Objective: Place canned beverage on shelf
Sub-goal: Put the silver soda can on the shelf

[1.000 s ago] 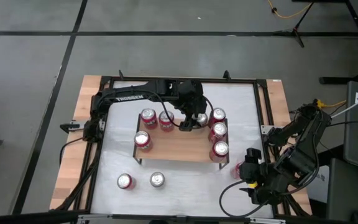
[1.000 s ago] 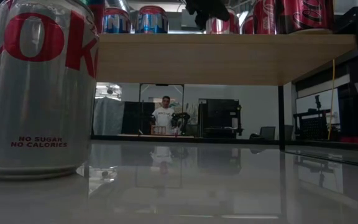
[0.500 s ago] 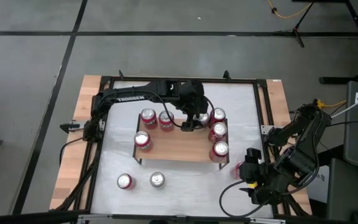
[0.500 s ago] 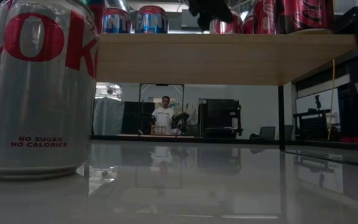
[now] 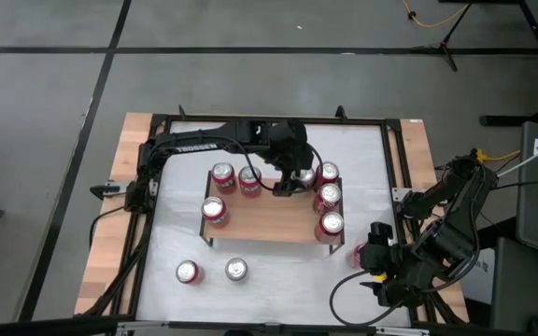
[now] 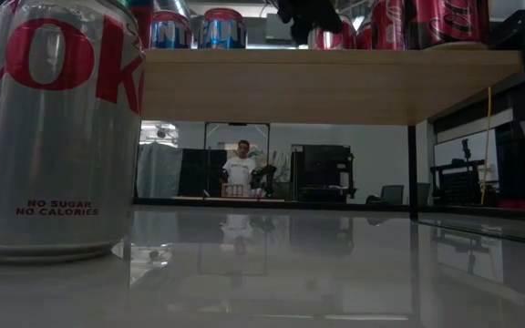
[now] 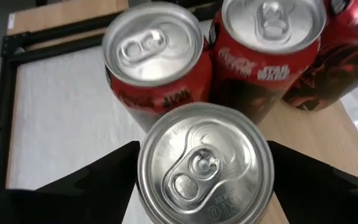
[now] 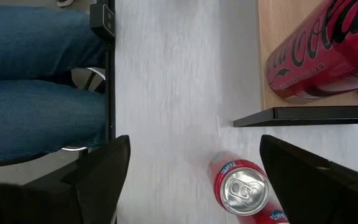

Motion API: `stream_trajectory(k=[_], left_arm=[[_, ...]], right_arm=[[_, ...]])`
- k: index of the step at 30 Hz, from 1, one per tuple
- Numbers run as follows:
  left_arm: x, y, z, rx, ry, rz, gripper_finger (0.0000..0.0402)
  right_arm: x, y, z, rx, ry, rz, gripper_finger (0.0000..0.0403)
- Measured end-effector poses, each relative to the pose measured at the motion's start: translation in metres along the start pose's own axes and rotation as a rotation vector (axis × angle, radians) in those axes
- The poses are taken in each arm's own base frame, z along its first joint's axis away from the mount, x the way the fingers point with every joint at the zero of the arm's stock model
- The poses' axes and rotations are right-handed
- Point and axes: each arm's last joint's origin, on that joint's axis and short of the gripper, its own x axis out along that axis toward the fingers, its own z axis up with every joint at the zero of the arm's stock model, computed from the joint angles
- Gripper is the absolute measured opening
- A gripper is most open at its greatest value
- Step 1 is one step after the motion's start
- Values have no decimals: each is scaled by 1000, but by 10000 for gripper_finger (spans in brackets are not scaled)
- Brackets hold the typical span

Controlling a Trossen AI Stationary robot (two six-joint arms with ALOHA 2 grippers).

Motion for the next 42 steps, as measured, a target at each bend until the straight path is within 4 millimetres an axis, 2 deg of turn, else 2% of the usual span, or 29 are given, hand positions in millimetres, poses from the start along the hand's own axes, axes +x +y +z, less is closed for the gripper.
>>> stream_trajectory(k=[13,21,26,29,33,42], left_arm=[[-14,0,13,5,-62,15,325],[-44,-12,32,25,-117,10,325],[-62,-29,40,-103,-141,-6,325],[-69,-44,39,-193,-97,-5,325],[-72,-74,32,-270,34,3,325],[-73,-166,14,-313,286,19,325]], right_arm=[[0,0,0,0,0,0,347],[0,0,0,0,0,0,347],[0,0,0,0,0,0,347],[0,0,0,0,0,-1,347],[0,0,0,-1,2,-4,347],[0,0,0,-1,1,-4,347]])
